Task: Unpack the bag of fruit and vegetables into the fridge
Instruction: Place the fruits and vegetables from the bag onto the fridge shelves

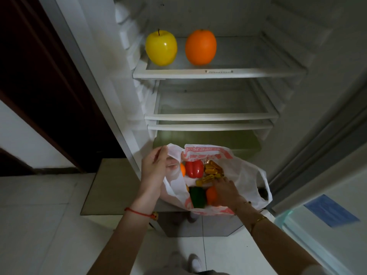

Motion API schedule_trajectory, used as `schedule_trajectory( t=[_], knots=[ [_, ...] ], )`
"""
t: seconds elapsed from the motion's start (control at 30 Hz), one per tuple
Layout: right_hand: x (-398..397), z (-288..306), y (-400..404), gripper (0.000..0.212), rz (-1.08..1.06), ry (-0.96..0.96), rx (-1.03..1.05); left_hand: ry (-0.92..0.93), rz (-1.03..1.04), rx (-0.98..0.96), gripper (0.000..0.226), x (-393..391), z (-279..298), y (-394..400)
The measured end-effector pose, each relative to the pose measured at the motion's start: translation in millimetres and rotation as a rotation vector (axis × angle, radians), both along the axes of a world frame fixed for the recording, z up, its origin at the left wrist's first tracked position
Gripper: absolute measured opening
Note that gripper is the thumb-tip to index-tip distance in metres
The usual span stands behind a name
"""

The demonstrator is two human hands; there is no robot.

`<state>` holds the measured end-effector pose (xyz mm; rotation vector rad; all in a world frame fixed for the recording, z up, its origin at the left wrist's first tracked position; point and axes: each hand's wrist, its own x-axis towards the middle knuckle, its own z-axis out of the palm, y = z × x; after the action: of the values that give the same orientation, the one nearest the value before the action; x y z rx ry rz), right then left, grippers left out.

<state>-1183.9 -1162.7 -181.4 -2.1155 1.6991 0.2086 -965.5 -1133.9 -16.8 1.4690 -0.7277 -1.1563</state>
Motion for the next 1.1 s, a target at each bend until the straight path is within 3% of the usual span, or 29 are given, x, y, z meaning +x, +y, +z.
schedule_trajectory(
  t=[0.2,0.37,0.47,0.6,0.73,0.87,1.0,1.1],
  knots=[
    [-13.6,35.9,-14.5,0.106,-0.189,-0.538,0.054,0.003,0.001,-0.017,0.016,4.3,-2.0,-8.1],
    [-9.9,103.7,-4.5,0.078,-0.226,-0.847,0.002,0.032,0.010,-0.020,0.015,3.6,-1.2,-17.6],
    [-2.4,134.9,4.6,0.073,-0.277,-1.083,0.077,0.027,-0.009,-0.033,0.014,1.9,0.8,-21.2],
    [3.9,175.0,9.1,0.069,-0.307,-1.286,-0.002,0.019,-0.015,-0.056,0.014,0.1,3.9,-27.1],
    [3.3,212.4,1.8,0.067,-0.308,-1.366,-0.165,-0.015,-0.011,-0.061,0.014,-0.7,5.9,-33.5],
    [2.9,253.2,-17.4,0.066,-0.284,-1.381,-0.479,-0.017,-0.013,-0.040,0.014,-2.4,9.4,-36.9],
    [1.3,287.6,-56.8,0.060,-0.317,-1.294,-0.784,-0.006,-0.017,-0.032,0.017,-4.9,12.0,-40.1],
    [-1.4,300.0,-91.1,0.064,-0.357,-1.092,-0.916,0.004,-0.026,-0.030,0.018,-6.3,12.1,-43.5]
  ],
)
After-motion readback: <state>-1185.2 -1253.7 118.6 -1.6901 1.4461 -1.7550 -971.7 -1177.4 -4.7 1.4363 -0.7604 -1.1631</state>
